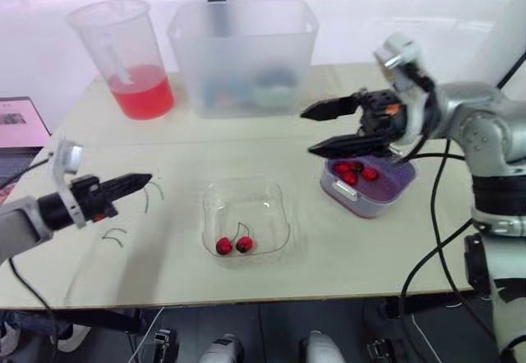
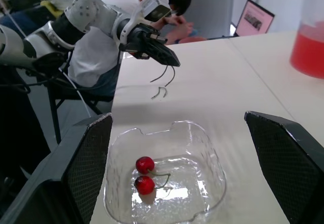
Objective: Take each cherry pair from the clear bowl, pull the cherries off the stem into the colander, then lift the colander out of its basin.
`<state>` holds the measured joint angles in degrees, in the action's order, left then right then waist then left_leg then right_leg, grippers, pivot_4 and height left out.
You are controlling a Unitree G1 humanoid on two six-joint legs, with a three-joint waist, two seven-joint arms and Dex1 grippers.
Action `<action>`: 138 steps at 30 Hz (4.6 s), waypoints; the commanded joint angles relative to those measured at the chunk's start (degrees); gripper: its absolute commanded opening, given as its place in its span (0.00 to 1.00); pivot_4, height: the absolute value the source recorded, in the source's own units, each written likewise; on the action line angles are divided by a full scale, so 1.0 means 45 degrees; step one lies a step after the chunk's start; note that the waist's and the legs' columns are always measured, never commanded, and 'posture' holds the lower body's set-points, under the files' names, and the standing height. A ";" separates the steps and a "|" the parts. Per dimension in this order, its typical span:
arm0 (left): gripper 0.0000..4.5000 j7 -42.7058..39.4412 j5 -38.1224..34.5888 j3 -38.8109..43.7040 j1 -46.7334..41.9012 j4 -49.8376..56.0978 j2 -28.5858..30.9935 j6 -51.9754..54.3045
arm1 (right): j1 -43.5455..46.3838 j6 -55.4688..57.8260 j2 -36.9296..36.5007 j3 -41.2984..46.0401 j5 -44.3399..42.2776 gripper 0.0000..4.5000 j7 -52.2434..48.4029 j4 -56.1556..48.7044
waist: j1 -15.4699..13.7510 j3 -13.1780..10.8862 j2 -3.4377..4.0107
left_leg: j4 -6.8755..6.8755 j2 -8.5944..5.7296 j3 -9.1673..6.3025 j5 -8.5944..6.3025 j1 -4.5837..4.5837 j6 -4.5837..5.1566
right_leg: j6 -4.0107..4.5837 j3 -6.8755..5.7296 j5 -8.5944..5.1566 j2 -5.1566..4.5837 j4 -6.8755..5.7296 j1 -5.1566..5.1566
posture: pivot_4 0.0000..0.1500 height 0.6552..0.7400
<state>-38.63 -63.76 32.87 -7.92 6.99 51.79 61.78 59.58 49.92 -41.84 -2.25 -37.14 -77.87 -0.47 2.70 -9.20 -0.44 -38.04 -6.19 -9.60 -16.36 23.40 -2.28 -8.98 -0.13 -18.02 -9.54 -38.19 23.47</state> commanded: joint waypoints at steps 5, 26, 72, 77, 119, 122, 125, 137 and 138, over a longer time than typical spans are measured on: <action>0.00 -0.0143 0.1578 0.0437 0.1335 -0.2369 -0.1045 -0.1209 | -0.0265 -0.0856 0.0162 -0.0626 0.0424 0.99 0.0527 -0.1346 | -0.0131 0.0007 -0.0019 | -0.0015 -0.0010 -0.0014 0.0000 0.0001 0.0000 | 0.0002 -0.0007 0.0001 -0.0003 0.0007 -0.0022 | 1.00 1.00; 0.99 -0.2862 0.3325 0.0273 0.0572 -0.0217 0.0788 -0.4015 | -0.0505 -0.1669 -0.0914 -0.2242 0.1583 1.00 -0.0670 -0.1474 | -0.0023 0.0014 -0.0030 | 0.0005 -0.0002 0.0001 -0.0001 0.0000 -0.0001 | 0.0002 -0.0004 0.0001 -0.0006 0.0004 -0.0005 | 1.00 1.00; 1.00 -0.3765 0.2699 0.1723 0.6004 0.6973 0.0518 -0.3721 | 0.0950 -1.2821 0.4944 -0.8596 0.9528 0.61 -0.2355 0.4114 | 0.0289 0.0005 -0.0015 | 0.0035 0.0013 -0.0013 0.0001 -0.0011 -0.0005 | 0.0004 -0.0004 0.0000 0.0021 0.0018 -0.0006 | 1.00 1.00; 1.00 -0.3628 0.2475 0.1801 0.6350 0.7254 0.0447 -0.3489 | 0.0953 -1.3499 0.5543 -0.8848 1.0189 0.61 -0.2197 0.5370 | 0.0282 0.0005 -0.0014 | 0.0037 0.0014 -0.0014 0.0000 -0.0014 -0.0006 | 0.0005 -0.0004 0.0000 0.0023 0.0016 -0.0006 | 1.00 1.00; 1.00 -0.3450 0.3553 -0.1164 0.3780 0.5707 0.0553 -0.4260 | 0.2523 -1.1337 0.4363 -0.6211 1.0173 1.00 -0.3059 0.4792 | 0.0279 0.0000 -0.0006 | 0.0048 0.0017 -0.0024 0.0003 -0.0022 -0.0019 | 0.0005 -0.0003 -0.0001 0.0034 0.0013 -0.0008 | 1.00 1.00; 1.00 -0.3600 0.3702 -0.1373 0.3557 0.5511 0.0576 -0.4372 | 0.1913 -0.7787 0.4146 -0.5904 1.0177 1.00 -0.2815 0.2964 | 0.0262 0.0000 -0.0005 | 0.0047 0.0015 -0.0025 0.0003 -0.0020 -0.0018 | 0.0005 -0.0002 -0.0001 0.0031 0.0014 -0.0008 | 1.00 1.00; 1.00 -0.3809 0.3911 -0.1715 0.3198 0.5174 0.0629 -0.4535 | 0.1578 -0.1502 0.4212 -0.5571 1.0198 1.00 -0.1916 0.0976 | 0.0254 -0.0001 -0.0004 | 0.0045 0.0012 -0.0023 0.0002 -0.0017 -0.0018 | 0.0005 -0.0002 -0.0001 0.0025 0.0012 -0.0006 | 1.00 1.00; 1.00 -0.4153 0.4490 -0.2436 0.2498 0.4563 0.0529 -0.5057 | 0.1288 0.7388 0.5299 -0.5829 0.8602 1.00 0.2819 -0.0356 | 0.0235 0.0001 -0.0006 | 0.0047 0.0003 -0.0018 0.0002 -0.0010 -0.0017 | 0.0006 0.0005 0.0000 0.0007 0.0009 0.0004 | 1.00 1.00; 1.00 -0.4162 0.4513 -0.2446 0.2504 0.4554 0.0517 -0.5077 | 0.1245 0.7381 0.5273 -0.5950 0.8395 1.00 0.3032 -0.0359 | 0.0234 0.0001 -0.0006 | 0.0045 0.0003 -0.0020 0.0002 -0.0010 -0.0017 | 0.0006 0.0004 0.0000 0.0007 0.0009 0.0001 | 1.00 1.00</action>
<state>-57.04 -43.80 21.39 3.89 27.12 53.81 40.22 64.93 82.94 -18.38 -28.86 2.37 -65.88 -0.93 3.75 -9.20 -0.46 -37.85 -6.18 -9.68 -16.35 23.36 -2.36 -8.95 -0.11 -18.02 -9.51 -38.15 23.48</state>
